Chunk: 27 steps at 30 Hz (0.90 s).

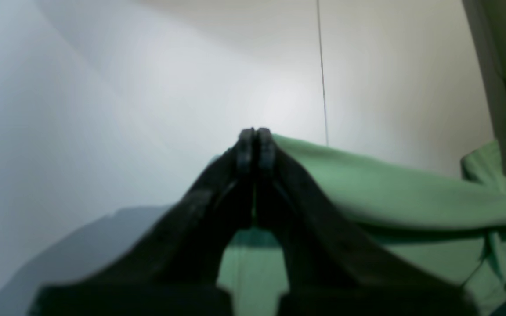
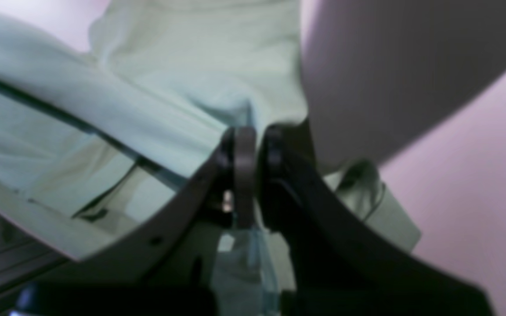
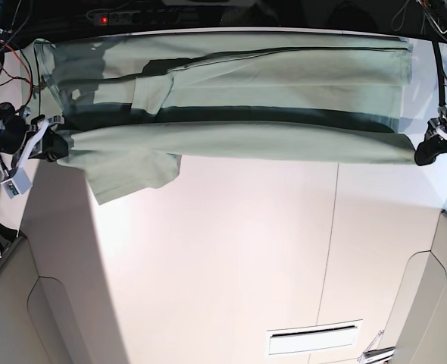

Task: Fold the T-shirt properly
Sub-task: 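Fold the hem up over the shirt toward the collar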

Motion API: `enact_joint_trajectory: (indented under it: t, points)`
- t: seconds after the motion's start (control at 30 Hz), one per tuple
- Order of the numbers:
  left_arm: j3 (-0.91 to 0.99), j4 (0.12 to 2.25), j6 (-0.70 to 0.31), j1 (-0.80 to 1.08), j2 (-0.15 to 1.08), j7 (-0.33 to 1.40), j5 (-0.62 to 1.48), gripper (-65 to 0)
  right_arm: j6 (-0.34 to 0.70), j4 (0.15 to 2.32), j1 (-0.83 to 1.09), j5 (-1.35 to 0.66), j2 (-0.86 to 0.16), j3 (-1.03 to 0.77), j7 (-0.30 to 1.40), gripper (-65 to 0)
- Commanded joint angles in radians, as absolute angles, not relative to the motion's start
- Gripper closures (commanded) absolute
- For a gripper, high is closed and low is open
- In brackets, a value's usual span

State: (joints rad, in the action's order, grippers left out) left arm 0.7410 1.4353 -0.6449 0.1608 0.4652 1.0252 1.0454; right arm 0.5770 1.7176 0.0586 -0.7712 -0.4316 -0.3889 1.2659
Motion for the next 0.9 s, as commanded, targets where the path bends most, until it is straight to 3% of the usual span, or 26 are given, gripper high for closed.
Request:
enact_joint_trajectory:
  t: [0.0,0.4,0.73,0.77,0.83,0.87]
  points:
    - [0.748,1.454,-0.656,0.156,0.488,1.030,1.069,0.0,0.580,1.734,0.050,-0.790,-0.448,-0.401,1.265,0.0]
    - [0.748,1.454,-0.661,0.172,0.488,1.151,1.061,0.0,0.580,1.733,0.163,-0.788,-0.448,-0.401,1.265,0.0]
    - [0.748,1.454,-0.676,0.172,0.488,1.150,1.058,0.0,0.580,1.731,0.161,-0.782,-0.448,-0.401,1.254,0.0]
    - [0.748,1.454,-0.681,0.172,0.488,1.148,1.058,0.0,0.580,1.731,0.161,-0.782,-0.448,-0.401,1.254,-1.1]
    - [0.748,1.454,-0.698,0.172,0.488,1.130,1.063,-12.1,0.580,1.731,0.161,-0.783,-0.448,-0.401,1.249,-17.4]
    - [0.748,1.454,-0.698,0.172,0.488,1.119,1.068,-16.6,0.580,1.731,0.161,-0.782,-0.448,-0.401,1.232,-22.1]
